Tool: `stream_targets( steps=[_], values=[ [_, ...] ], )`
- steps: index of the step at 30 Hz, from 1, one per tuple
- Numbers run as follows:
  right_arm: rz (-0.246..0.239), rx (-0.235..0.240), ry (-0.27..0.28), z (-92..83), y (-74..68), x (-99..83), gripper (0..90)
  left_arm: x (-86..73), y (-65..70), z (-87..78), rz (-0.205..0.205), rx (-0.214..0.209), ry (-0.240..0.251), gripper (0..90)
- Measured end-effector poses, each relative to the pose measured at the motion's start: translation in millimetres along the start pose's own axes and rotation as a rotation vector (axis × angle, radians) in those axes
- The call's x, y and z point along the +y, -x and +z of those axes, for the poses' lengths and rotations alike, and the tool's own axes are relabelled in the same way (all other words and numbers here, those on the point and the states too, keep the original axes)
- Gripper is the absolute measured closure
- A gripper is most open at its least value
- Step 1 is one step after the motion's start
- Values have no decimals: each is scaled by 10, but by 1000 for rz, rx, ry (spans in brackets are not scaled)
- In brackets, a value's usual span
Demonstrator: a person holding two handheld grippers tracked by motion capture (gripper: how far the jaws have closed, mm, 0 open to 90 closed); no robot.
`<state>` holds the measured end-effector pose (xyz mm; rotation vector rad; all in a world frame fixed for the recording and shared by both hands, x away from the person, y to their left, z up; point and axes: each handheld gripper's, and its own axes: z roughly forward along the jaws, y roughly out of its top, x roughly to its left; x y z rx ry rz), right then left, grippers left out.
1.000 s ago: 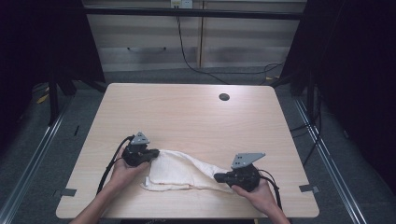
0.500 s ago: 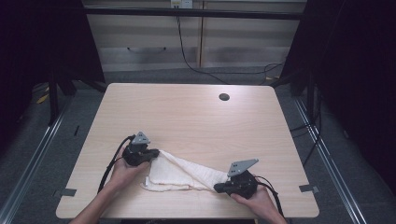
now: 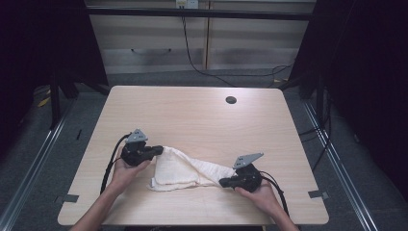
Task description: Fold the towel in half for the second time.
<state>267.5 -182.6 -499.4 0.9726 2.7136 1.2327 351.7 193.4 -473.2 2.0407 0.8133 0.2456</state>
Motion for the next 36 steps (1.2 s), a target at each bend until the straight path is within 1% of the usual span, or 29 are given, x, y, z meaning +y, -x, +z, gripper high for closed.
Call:
stream_targets(
  steps=[1, 2, 3, 4, 5, 6, 7, 8, 9, 10, 11, 12, 13, 15, 16, 17, 18, 20, 22, 24, 26, 29, 30, 31, 32, 33, 34, 35, 36],
  values=[
    [-2, -3, -4, 3, 15, 10, 894, 47, 27, -53, 5, -5, 26, 859],
    [-3, -6, -1, 9, 26, 20, 894, 67, 38, -75, 17, -2, 37, 858],
    [-5, -10, -4, 10, 34, 26, 894, 93, 65, -99, 20, -10, 56, 859],
    [-10, -17, -5, 12, 48, 36, 894, 119, 98, -126, 37, -18, 65, 859],
    [-10, -17, -5, 12, 48, 36, 894, 119, 98, -126, 37, -18, 65, 858],
    [-3, -32, -7, 16, 85, 59, 895, 163, 194, -172, 72, -32, 87, 858],
    [-3, -32, -7, 16, 85, 59, 895, 163, 194, -172, 72, -32, 87, 858],
    [0, -42, -7, 22, 114, 77, 895, 179, 271, -199, 101, -47, 93, 858],
    [0, -42, -7, 22, 114, 77, 895, 179, 271, -199, 101, -47, 93, 858],
    [4, -48, -10, 23, 123, 85, 895, 179, 333, -217, 132, -70, 76, 858],
    [7, -64, -9, 30, 138, 101, 895, 159, 396, -248, 171, -74, 59, 857],
    [6, -68, -9, 29, 136, 102, 895, 144, 414, -261, 169, -86, 58, 857],
    [7, -75, -10, 30, 130, 102, 895, 118, 438, -277, 176, -101, 53, 857],
    [0, -83, -9, 31, 122, 102, 895, 51, 514, -274, 190, -117, 30, 857],
    [2, -84, -9, 31, 121, 101, 895, 7, 552, -263, 203, -126, 14, 857],
    [7, -79, -2, 36, 121, 98, 895, -19, 575, -254, 208, -131, 3, 857],
    [7, -79, -1, 35, 121, 97, 895, -58, 600, -244, 221, -137, -20, 857],
    [6, -85, -1, 31, 119, 92, 895, -118, 632, -234, 231, -138, -47, 857],
    [4, -88, 3, 32, 113, 88, 895, -189, 644, -233, 232, -147, -74, 856],
    [5, -91, 4, 32, 110, 86, 895, -262, 655, -229, 241, -141, -102, 856],
    [-2, -90, 7, 30, 107, 78, 894, -344, 663, -229, 250, -143, -127, 855],
    [-11, -103, 8, 32, 88, 78, 894, -399, 644, -205, 252, -129, -154, 855],
    [-12, -103, 11, 35, 83, 78, 895, -413, 628, -186, 247, -129, -155, 855],
    [-15, -109, 7, 30, 77, 79, 894, -427, 614, -173, 246, -112, -164, 856],
    [-19, -117, 0, 18, 69, 77, 895, -429, 596, -166, 253, -114, -174, 856],
    [-21, -121, -2, 10, 65, 73, 895, -441, 584, -154, 248, -120, -178, 856],
    [-22, -127, -6, -5, 62, 65, 896, -454, 577, -148, 245, -111, -183, 857],
    [-26, -130, -5, -20, 67, 53, 896, -461, 567, -139, 241, -117, -177, 857],
    [-24, -135, -6, -40, 67, 39, 896, -460, 557, -140, 246, -116, -180, 857]
  ],
)
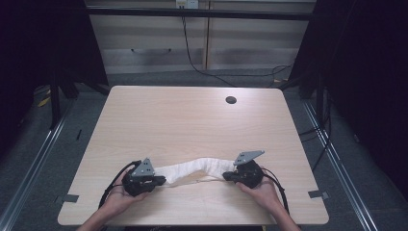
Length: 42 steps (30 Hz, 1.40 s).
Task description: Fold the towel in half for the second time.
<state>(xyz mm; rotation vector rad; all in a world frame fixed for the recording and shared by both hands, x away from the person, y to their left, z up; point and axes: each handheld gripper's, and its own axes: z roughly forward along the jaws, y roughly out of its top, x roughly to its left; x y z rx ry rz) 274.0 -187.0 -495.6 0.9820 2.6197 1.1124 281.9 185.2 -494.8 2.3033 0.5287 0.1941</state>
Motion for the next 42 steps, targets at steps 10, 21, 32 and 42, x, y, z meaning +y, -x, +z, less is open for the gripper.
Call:
stream_targets(
  steps=[10, 21, 32, 42],
  values=[
    [41, -84, 3, -264, 72, -256, 897, -12, -44, 5, -11, 24, 0, 860],
    [69, -96, 30, -247, 171, -278, 897, 7, -170, 35, -18, 61, -3, 861],
    [80, -154, 20, -159, 239, -168, 895, 32, -296, 90, -61, 102, 21, 861],
    [148, -100, 82, -117, 273, -180, 852, -16, -369, 77, -152, 60, 67, 837]
  ],
)
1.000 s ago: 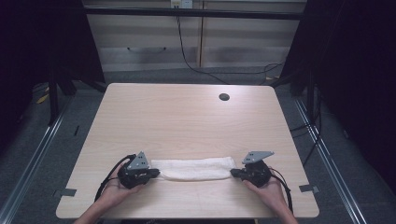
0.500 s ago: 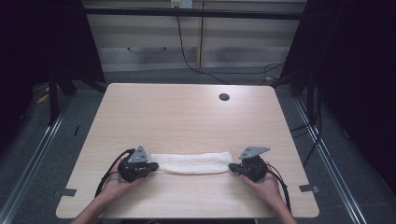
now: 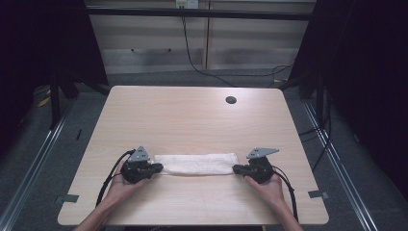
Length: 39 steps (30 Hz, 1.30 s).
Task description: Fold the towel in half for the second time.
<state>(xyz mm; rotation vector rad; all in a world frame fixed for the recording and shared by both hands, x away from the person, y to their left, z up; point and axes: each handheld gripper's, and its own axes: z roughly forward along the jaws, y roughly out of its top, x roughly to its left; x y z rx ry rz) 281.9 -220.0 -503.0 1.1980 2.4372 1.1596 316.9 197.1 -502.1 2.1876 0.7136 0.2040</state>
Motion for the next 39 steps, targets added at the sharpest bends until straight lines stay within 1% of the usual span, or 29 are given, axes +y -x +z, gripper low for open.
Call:
stream_targets(
  steps=[1, 2, 4, 5, 6, 8, 9, 11, 12, 14, 16, 18, 20, 21, 22, 23, 24, 26, 28, 29, 30, 31, 33, 34, 35, 38, 39],
  values=[
    [-3, 8, 9, -7, -4, 3, 835, -2, 1, -7, -8, -11, 4, 815],
    [4, 23, 23, -16, -5, 8, 822, -5, 10, -23, -8, -12, 4, 796],
    [15, 52, 58, -62, -22, 23, 807, -7, 46, -70, -19, -32, 14, 724],
    [22, 63, 73, -91, -36, 34, 792, -6, 64, -89, -15, -34, 19, 707],
    [25, 70, 81, -113, -44, 41, 775, -1, 83, -119, -10, -33, 27, 687],
    [21, 77, 98, -173, -74, 61, 746, 13, 108, -185, -31, -41, 49, 628],
    [23, 77, 107, -212, -93, 69, 727, 21, 119, -221, -31, -41, 61, 602],
    [27, 79, 133, -295, -116, 81, 683, 34, 136, -292, -44, -33, 78, 550],
    [29, 78, 146, -344, -130, 87, 677, 38, 137, -327, -52, -25, 83, 519],
    [21, 63, 167, -441, -147, 90, 634, 39, 117, -402, -66, -6, 80, 450],
    [21, 35, 182, -531, -160, 74, 569, 19, 97, -481, -81, 18, 79, 395],
    [17, 25, 197, -607, -154, 35, 550, -28, 77, -571, -98, 26, 92, 362],
    [22, 3, 204, -665, -134, -18, 526, -91, 56, -648, -124, 33, 96, 323],
    [22, 3, 204, -665, -134, -18, 526, -91, 56, -648, -124, 33, 96, 309],
    [39, -13, 211, -712, -97, -77, 487, -147, 32, -699, -136, 57, 88, 290],
    [52, -28, 214, -732, -87, -99, 472, -171, 23, -716, -147, 62, 92, 275],
    [60, -32, 217, -747, -78, -115, 463, -204, 6, -733, -160, 67, 101, 268],
    [75, -47, 224, -789, -47, -159, 444, -257, -49, -766, -184, 73, 97, 236],
    [92, -71, 236, -823, -1, -209, 415, -316, -100, -808, -208, 77, 113, 205],
    [111, -79, 246, -838, 27, -240, 402, -355, -132, -832, -216, 77, 125, 193],
    [111, -79, 246, -838, 27, -240, 402, -355, -132, -832, -216, 77, 125, 168],
    [148, -106, 255, -872, 96, -326, 386, -396, -168, -848, -216, 85, 128, 158],
    [168, -120, 260, -886, 130, -379, 375, -458, -251, -861, -260, 117, 126, 158],
    [178, -130, 257, -897, 145, -407, 363, -492, -276, -874, -278, 129, 149, 162],
    [183, -139, 253, -904, 160, -433, 359, -518, -299, -888, -280, 128, 157, 161],
    [198, -152, 251, -912, 195, -469, 357, -602, -379, -909, -332, 108, 183, 160],
    [202, -160, 248, -908, 204, -474, 355, -622, -398, -915, -346, 113, 188, 160]
  ],
)
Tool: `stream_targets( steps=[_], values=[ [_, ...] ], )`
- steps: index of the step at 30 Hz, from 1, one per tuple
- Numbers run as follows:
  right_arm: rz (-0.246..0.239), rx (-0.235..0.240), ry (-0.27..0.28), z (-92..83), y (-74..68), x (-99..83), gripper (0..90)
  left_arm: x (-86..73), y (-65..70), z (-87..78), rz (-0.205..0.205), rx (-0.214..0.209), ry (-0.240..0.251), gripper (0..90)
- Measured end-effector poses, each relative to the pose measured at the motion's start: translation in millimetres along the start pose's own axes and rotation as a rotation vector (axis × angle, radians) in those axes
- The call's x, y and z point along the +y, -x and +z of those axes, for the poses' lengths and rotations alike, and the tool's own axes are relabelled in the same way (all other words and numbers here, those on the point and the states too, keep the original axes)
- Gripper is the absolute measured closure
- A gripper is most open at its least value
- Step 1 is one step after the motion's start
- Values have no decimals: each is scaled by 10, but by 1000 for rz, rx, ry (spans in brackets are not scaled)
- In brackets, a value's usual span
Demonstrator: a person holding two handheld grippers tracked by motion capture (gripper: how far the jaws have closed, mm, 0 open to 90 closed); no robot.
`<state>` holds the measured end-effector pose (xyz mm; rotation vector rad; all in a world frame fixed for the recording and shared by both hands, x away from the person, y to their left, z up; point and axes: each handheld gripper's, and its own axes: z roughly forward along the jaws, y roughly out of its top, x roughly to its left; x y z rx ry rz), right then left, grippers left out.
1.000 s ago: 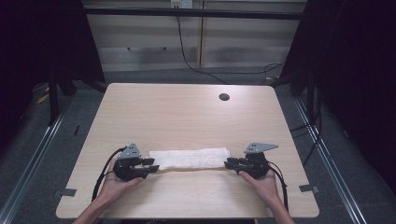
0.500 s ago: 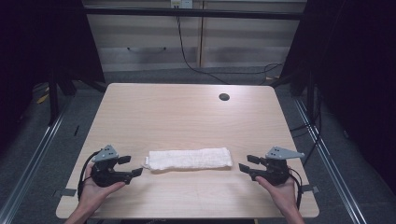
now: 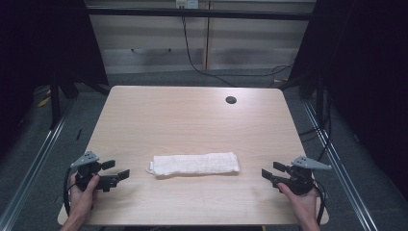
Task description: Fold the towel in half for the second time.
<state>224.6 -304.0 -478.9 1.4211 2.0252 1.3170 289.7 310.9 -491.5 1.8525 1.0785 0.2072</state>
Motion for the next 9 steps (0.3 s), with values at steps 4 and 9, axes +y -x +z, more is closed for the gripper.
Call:
stream_targets(
  steps=[4, 9],
  values=[
    [10, -20, -9, 30, 42, -14, 339, -28, -5, 14, 7, 22, -1, 167],
    [6, -22, -45, 95, 30, -43, 327, -11, 76, 19, 50, 20, 2, 166]
  ],
)
